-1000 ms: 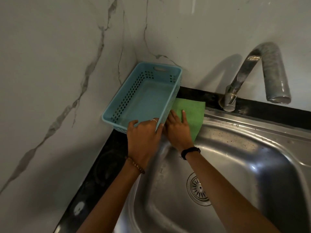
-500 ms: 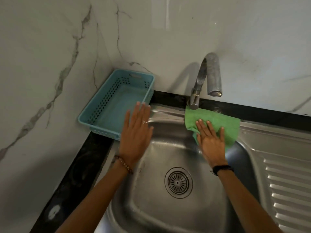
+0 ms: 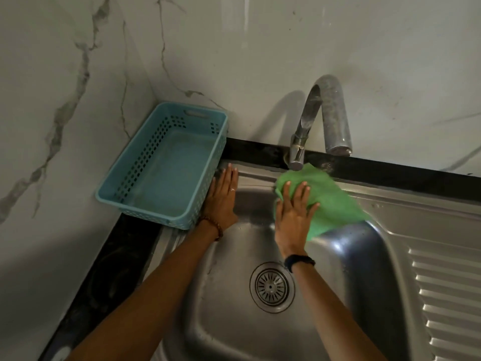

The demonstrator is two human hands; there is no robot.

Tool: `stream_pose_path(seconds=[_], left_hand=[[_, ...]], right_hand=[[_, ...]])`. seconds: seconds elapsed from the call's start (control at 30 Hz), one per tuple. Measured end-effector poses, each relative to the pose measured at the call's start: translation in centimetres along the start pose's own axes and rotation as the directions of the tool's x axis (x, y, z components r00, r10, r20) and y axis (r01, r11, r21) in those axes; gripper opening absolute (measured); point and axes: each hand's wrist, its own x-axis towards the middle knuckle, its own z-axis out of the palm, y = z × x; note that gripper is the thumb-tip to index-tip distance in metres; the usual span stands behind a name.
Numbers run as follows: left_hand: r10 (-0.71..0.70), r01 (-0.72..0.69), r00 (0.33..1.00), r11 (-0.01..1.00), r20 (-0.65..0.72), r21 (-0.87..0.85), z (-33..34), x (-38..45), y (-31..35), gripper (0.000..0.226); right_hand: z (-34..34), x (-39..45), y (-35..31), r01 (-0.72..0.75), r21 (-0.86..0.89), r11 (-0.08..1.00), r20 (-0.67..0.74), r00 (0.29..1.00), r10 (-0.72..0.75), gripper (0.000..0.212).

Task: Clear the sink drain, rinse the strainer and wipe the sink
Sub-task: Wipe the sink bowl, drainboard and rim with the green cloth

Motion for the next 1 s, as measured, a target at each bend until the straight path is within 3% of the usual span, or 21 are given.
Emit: stream_pose_path(seconds=[0.13,0.27,0.37,0.53,0.67,0.77,0.87,0.93,1.0], left_hand=[[-0.004,0.003,1.000,0.999,-0.030,-0.034,0.4,0.3,0.1,0.094],[-0.024,0.017,0.998,0.993,-0.053,-0.118,0.4,0.4,-0.1,0.088],[-0.010,0.015,0.999,0.994,0.049,-0.107,-0.2,0.6,-0.3,0.105],[-0.026,0.044,0.988,0.993,0.152,-0.113,-0.8,0.6,-0.3,0.114],[-0.025,0.046,0.985,0.992,0.173,-0.115,-1.1,0.5,-0.3,0.117],[-0.029,0.045,0.989,0.993,0.142,-0.111,-0.8,0.4,-0.2,0.119],[-0.038,0.049,0.994,0.994,0.104,-0.098,-0.3,0.4,-0.1,0.118],[-0.039,0.047,0.995,0.995,0.091,-0.089,-0.1,0.5,-0.2,0.118],[-0.040,0.048,0.995,0.995,0.090,-0.087,0.0,0.6,-0.2,0.118]], right_hand=[[1.3,1.4,-5.1,0.332,-0.030,0.943,0.062,0.942,-0.329,0.047],[1.3,2.5,-5.3,0.404,-0.127,0.906,0.099,0.914,-0.394,0.049],[0.7,2.2,-2.7,0.411,-0.166,0.896,0.100,0.911,-0.399,0.050],[-2.0,0.9,3.3,0.275,-0.163,0.948,0.074,0.961,-0.266,0.051],[-5.3,0.1,9.6,0.074,-0.212,0.974,0.030,0.997,-0.069,0.050],[-7.9,-0.4,12.7,-0.138,-0.132,0.982,-0.047,0.990,0.133,0.048],[-8.9,-0.2,12.5,-0.285,0.024,0.958,-0.071,0.956,0.286,0.044],[-8.9,0.5,10.8,-0.349,-0.011,0.937,-0.032,0.937,0.348,0.045],[-8.2,0.8,8.8,-0.316,-0.104,0.943,0.042,0.946,0.322,0.048]])
